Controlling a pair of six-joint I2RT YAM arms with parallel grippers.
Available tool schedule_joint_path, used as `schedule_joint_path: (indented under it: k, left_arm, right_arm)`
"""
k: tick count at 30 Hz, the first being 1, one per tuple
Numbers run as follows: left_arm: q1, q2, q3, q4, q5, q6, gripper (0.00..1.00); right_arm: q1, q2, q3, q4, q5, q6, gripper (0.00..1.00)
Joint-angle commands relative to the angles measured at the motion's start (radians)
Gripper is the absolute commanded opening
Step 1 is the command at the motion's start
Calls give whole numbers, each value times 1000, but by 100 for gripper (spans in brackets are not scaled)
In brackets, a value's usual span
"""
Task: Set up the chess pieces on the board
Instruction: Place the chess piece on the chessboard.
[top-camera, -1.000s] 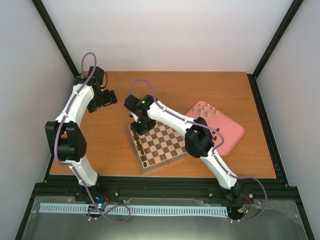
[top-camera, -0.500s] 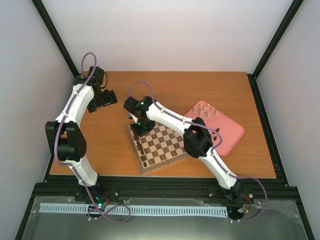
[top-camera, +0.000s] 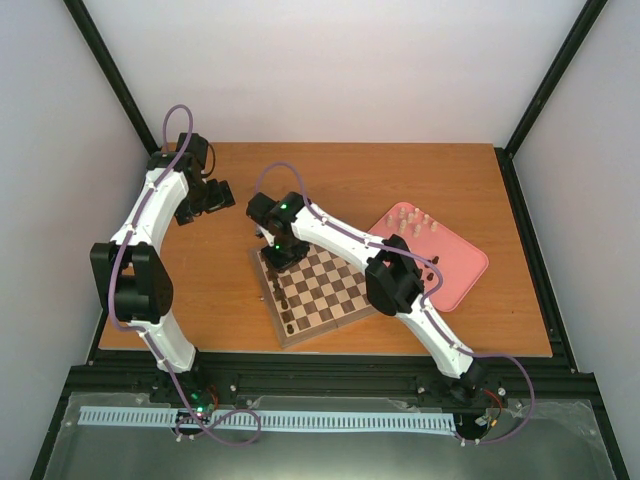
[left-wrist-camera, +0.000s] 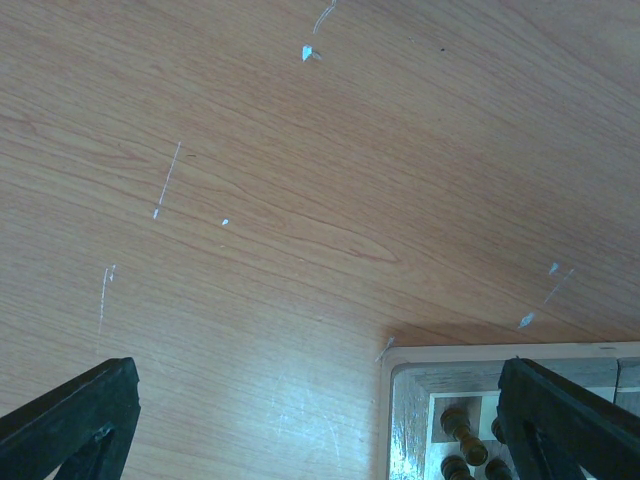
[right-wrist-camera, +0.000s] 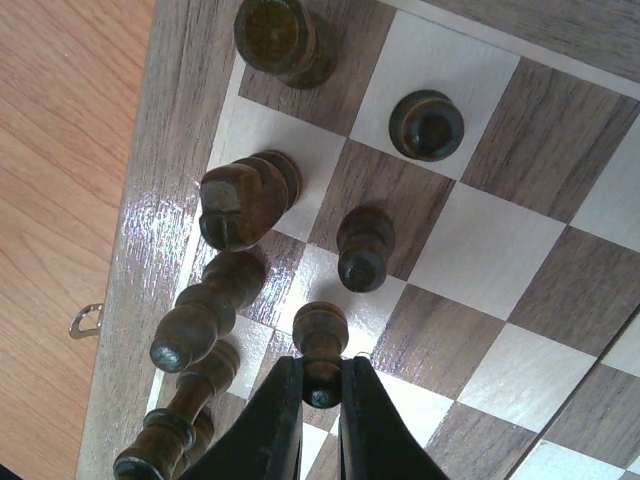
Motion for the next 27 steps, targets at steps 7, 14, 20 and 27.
schedule_joint_path:
  k: [7,14,20,27]
  left_arm:
    - [-6,-9,4,5,-11,4,100]
    - [-6,-5,7,7,-6,2,100]
    - [-7,-3,13,5,-7,4,100]
    - [-7,1,16,4,-6,4,100]
  right_arm:
    - [12,20,31,-30,10,-17,7]
    - [12,17,28,-32,14,-22,10]
    - [12,21,33,-22,2,-28,12]
    - [12,27,40,-25,-7,-34,15]
